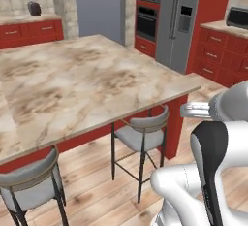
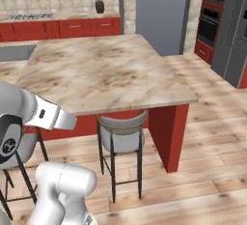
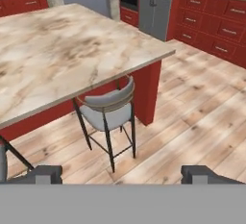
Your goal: Move the hot dog bun to the plate on the dining table and place the condiment next to that plate. Then navigate to the fridge and take the sausage and place it on the plate as well.
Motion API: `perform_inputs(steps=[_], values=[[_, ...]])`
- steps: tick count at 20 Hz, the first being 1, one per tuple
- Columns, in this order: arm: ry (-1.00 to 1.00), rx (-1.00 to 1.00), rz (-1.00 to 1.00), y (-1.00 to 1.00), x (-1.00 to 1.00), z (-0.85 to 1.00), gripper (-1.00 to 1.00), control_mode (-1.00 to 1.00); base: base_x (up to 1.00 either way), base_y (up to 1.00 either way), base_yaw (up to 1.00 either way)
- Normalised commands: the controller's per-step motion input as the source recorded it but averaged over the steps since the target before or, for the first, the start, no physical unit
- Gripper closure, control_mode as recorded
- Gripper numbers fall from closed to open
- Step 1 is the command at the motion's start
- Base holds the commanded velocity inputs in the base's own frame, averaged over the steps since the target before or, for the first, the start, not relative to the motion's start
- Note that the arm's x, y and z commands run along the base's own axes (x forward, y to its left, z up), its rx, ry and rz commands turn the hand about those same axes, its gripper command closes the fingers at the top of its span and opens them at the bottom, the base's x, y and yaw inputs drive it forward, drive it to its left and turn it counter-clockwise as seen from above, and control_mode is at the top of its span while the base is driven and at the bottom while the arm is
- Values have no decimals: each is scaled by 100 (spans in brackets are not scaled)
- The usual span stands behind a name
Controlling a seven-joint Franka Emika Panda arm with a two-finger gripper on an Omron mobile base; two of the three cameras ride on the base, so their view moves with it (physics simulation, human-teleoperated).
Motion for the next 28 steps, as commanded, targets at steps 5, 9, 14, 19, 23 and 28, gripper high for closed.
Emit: perform_inputs(steps=[5,9,14,19,23,28], values=[[0,0,0,0,0,0,-100,100,42,-100,3],[0,0,0,0,0,0,-100,100,43,-100,5],[0,0,0,0,0,0,-100,100,48,-100,9],[0,0,0,0,0,0,-100,100,59,-100,15],[0,0,0,0,0,0,-100,100,65,-98,23],[0,0,0,0,0,0,-100,100,71,-83,32]])
